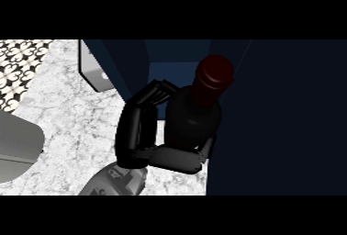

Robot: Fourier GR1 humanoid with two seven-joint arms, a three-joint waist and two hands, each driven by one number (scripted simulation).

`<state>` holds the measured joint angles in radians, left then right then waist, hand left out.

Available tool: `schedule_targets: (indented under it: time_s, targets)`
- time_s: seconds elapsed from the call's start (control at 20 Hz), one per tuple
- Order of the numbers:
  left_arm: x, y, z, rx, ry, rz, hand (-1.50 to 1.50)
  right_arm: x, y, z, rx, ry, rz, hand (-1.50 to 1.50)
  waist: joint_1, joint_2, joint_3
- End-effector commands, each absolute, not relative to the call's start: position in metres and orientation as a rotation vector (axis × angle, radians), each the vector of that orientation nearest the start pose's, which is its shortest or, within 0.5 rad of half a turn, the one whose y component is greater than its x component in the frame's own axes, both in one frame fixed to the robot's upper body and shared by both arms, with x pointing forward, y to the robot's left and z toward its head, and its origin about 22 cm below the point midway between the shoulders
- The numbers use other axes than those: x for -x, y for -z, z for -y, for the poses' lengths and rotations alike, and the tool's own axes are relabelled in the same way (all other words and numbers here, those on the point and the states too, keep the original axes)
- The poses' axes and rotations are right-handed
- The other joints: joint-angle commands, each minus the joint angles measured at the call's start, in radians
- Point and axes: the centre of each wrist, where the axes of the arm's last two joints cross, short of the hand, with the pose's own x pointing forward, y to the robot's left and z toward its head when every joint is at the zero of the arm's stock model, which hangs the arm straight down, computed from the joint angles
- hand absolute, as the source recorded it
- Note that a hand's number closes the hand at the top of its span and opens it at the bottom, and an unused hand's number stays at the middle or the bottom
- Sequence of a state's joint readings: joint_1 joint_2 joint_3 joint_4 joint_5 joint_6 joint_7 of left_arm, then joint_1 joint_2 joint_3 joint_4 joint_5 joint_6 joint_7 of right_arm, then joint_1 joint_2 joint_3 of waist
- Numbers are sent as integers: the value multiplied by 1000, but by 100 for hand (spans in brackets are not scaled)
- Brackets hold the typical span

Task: Pick up the wine, place it into the cabinet and close the cabinet

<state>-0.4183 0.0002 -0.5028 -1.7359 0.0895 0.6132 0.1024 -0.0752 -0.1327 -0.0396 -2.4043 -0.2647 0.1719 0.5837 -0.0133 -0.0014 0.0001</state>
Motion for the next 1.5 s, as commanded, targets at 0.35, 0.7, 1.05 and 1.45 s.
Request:
schedule_targets:
  time_s: [0.35,0.7,1.05,1.45]
  targets:
    - [-289,-113,-70,155,-38,1916,150,-131,-217,243,-282,-328,1925,-150,-4,1,0]
    - [-284,-107,-44,149,-107,1916,150,-142,-210,243,-256,-323,1937,-150,-5,2,0]
    - [-286,-77,-55,137,-174,1878,150,-137,-210,245,-285,-332,1917,-150,-5,1,0]
    - [-297,-54,-56,39,-54,1913,150,-153,-220,243,-262,-296,1922,-150,5,1,0]
